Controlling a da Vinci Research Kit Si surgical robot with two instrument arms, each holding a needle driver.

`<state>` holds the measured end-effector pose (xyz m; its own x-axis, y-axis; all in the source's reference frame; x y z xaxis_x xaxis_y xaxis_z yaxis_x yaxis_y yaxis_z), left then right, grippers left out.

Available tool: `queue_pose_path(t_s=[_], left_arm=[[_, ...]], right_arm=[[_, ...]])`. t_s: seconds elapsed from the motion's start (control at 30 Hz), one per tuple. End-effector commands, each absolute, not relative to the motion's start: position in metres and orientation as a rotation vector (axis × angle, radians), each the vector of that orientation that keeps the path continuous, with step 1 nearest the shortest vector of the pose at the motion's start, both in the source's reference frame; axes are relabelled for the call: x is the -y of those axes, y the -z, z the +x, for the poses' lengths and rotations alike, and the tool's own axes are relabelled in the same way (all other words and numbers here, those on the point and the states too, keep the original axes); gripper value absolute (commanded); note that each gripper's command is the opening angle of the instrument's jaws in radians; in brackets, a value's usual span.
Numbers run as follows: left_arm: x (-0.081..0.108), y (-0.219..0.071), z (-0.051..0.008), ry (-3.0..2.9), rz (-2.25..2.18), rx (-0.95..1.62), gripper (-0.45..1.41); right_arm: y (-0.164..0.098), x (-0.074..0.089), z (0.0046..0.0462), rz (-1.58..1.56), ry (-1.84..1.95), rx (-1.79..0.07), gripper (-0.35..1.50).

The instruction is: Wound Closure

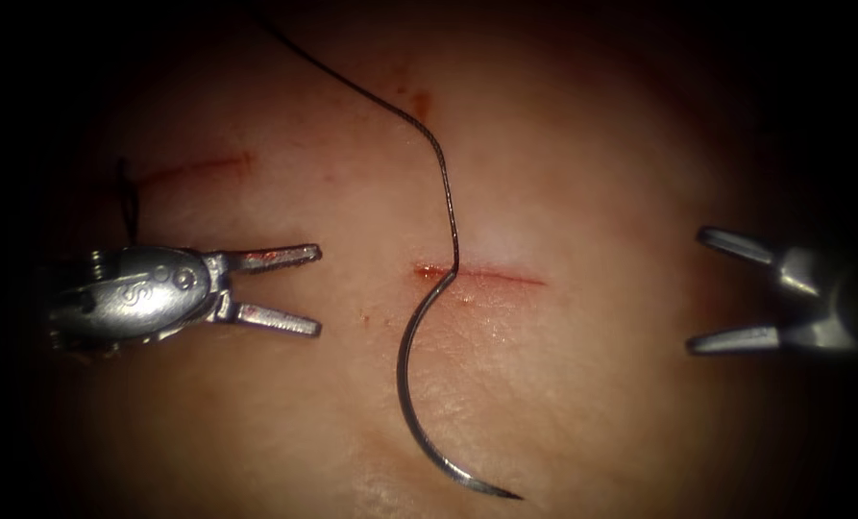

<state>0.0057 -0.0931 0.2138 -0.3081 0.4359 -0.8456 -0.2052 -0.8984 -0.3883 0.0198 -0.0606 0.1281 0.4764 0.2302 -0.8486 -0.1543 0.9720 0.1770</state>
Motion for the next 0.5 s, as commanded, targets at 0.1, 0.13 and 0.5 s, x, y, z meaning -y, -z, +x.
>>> queue_pose_path(t_s=[0.1,0.13,0.5], left_arm=[[0.0936,-0.2144,0.0052,-2.240,-1.548,0.297,0.45],[0.0936,-0.2144,0.0052,-2.240,-1.551,0.300,0.45],[0.0936,-0.2144,0.0050,-2.238,-1.546,0.297,0.60]], right_arm=[[-0.1283,0.0608,0.0205,0.081,-0.233,-1.054,0.80],[-0.1284,0.0606,0.0205,0.081,-0.234,-1.053,0.85],[-0.1284,0.0608,0.0206,0.079,-0.235,-1.056,1.01]])
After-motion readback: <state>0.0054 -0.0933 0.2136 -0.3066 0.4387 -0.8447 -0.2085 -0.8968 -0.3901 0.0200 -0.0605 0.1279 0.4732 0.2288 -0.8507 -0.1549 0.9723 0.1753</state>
